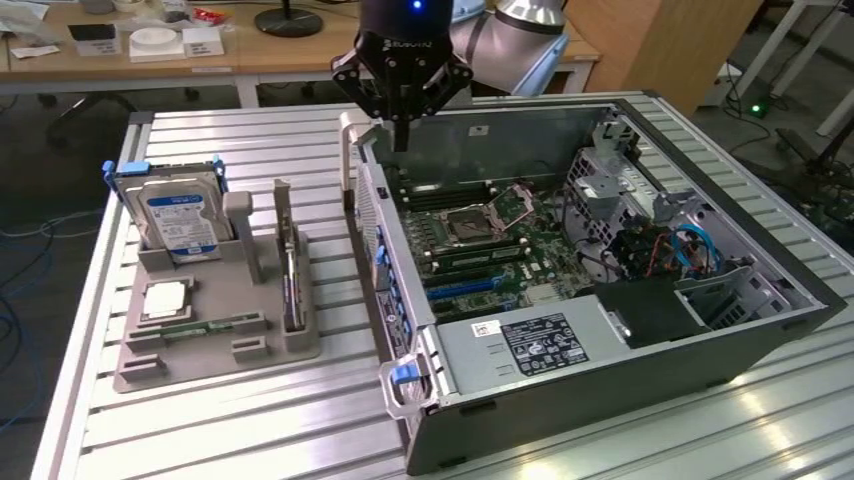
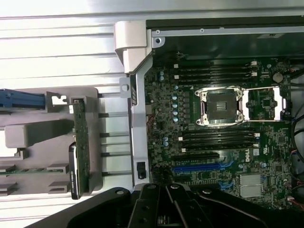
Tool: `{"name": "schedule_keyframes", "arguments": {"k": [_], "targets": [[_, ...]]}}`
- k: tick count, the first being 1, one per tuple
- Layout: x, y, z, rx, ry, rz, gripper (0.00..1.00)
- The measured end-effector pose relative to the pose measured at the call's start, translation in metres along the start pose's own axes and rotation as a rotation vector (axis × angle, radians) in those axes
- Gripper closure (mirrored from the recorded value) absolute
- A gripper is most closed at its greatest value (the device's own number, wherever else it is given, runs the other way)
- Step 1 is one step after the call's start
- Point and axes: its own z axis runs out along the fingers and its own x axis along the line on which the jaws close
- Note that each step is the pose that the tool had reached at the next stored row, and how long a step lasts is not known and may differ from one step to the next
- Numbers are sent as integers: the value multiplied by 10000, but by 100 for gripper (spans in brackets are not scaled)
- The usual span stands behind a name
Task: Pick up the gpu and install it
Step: 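Reach for the gpu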
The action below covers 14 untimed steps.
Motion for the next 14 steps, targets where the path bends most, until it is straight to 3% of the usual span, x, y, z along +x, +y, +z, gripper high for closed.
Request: {"name": "schedule_keyframes", "arguments": {"k": [14], "targets": [[192,-15,-5,0,1,0,89]]}}
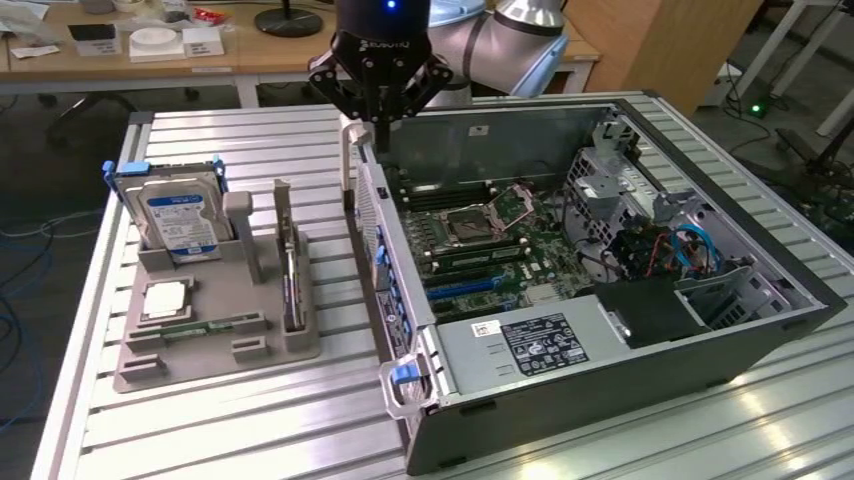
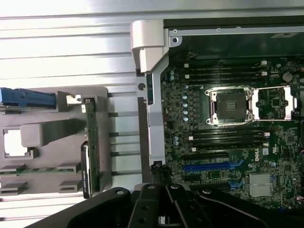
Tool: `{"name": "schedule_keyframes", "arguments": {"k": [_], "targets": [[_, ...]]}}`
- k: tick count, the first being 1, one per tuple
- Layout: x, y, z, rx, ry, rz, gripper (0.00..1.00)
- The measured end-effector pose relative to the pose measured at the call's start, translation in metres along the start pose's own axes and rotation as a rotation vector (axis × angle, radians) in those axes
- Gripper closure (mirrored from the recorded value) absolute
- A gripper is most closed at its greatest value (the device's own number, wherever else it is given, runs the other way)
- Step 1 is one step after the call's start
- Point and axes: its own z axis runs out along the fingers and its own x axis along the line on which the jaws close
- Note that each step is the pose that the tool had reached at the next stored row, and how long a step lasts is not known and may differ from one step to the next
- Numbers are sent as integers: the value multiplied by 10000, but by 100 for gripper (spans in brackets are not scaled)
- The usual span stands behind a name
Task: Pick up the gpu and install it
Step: 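Reach for the gpu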
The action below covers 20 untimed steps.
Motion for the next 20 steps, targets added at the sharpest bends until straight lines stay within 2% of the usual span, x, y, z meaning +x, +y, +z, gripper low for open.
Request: {"name": "schedule_keyframes", "arguments": {"k": [20], "targets": [[319,-24,-9,0,0,-1,89]]}}
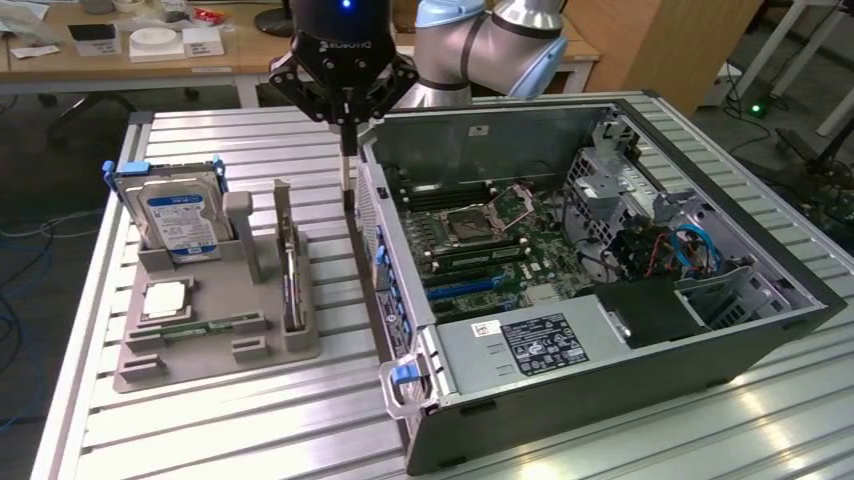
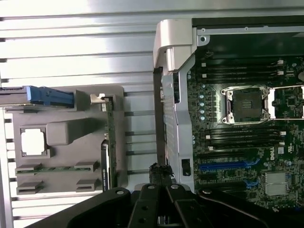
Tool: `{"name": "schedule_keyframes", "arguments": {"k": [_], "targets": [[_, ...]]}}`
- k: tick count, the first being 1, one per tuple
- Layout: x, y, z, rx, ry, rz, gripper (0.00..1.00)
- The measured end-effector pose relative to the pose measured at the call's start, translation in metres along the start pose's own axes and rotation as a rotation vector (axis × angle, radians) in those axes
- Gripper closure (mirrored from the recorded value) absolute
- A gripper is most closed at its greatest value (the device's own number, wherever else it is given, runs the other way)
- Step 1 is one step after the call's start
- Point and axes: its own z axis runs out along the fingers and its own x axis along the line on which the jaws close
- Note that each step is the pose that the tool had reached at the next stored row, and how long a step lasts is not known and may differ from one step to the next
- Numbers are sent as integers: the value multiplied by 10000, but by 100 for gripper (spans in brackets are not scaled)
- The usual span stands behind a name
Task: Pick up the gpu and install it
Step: 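Reach for the gpu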
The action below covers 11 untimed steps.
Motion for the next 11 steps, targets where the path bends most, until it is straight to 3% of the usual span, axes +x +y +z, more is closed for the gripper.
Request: {"name": "schedule_keyframes", "arguments": {"k": [11], "targets": [[179,-14,-5,0,-1,1,89]]}}
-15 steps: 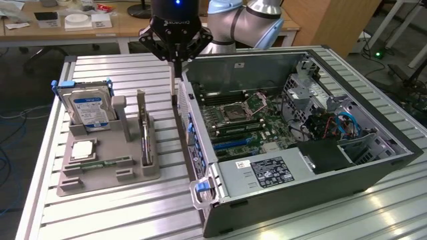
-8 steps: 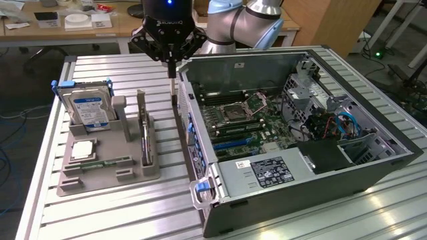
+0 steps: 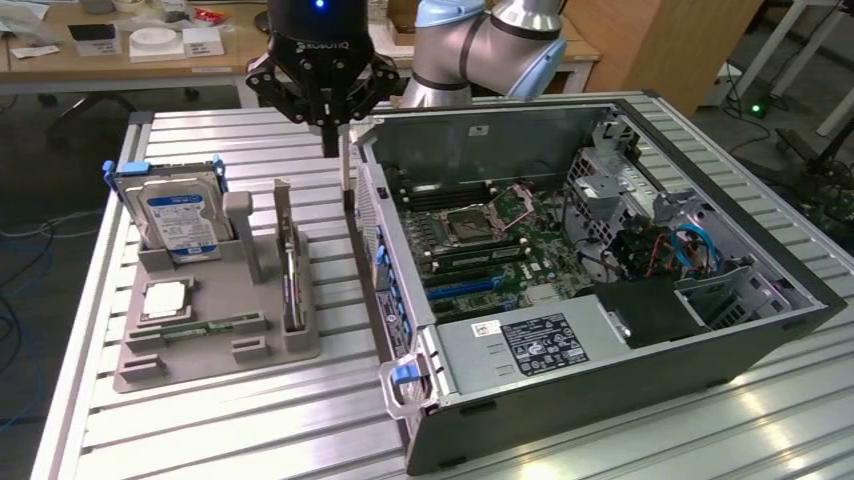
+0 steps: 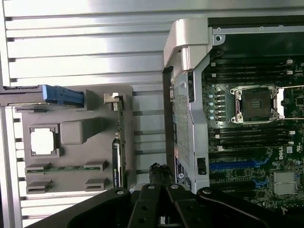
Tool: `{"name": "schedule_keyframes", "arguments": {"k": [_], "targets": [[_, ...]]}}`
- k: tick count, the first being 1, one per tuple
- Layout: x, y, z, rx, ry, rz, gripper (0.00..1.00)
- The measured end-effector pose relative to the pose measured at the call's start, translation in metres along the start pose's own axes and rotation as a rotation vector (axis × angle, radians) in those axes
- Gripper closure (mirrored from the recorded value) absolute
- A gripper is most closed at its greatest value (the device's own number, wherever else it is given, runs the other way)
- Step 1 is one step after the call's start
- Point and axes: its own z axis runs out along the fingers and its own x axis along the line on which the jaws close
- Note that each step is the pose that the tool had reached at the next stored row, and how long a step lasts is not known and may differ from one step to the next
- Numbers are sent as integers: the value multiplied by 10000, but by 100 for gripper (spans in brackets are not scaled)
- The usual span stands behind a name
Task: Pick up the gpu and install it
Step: 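Reach for the gpu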
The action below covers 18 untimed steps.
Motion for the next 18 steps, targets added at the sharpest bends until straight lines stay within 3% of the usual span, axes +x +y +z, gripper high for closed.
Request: {"name": "schedule_keyframes", "arguments": {"k": [18], "targets": [[281,-24,-8,1,1,0,89]]}}
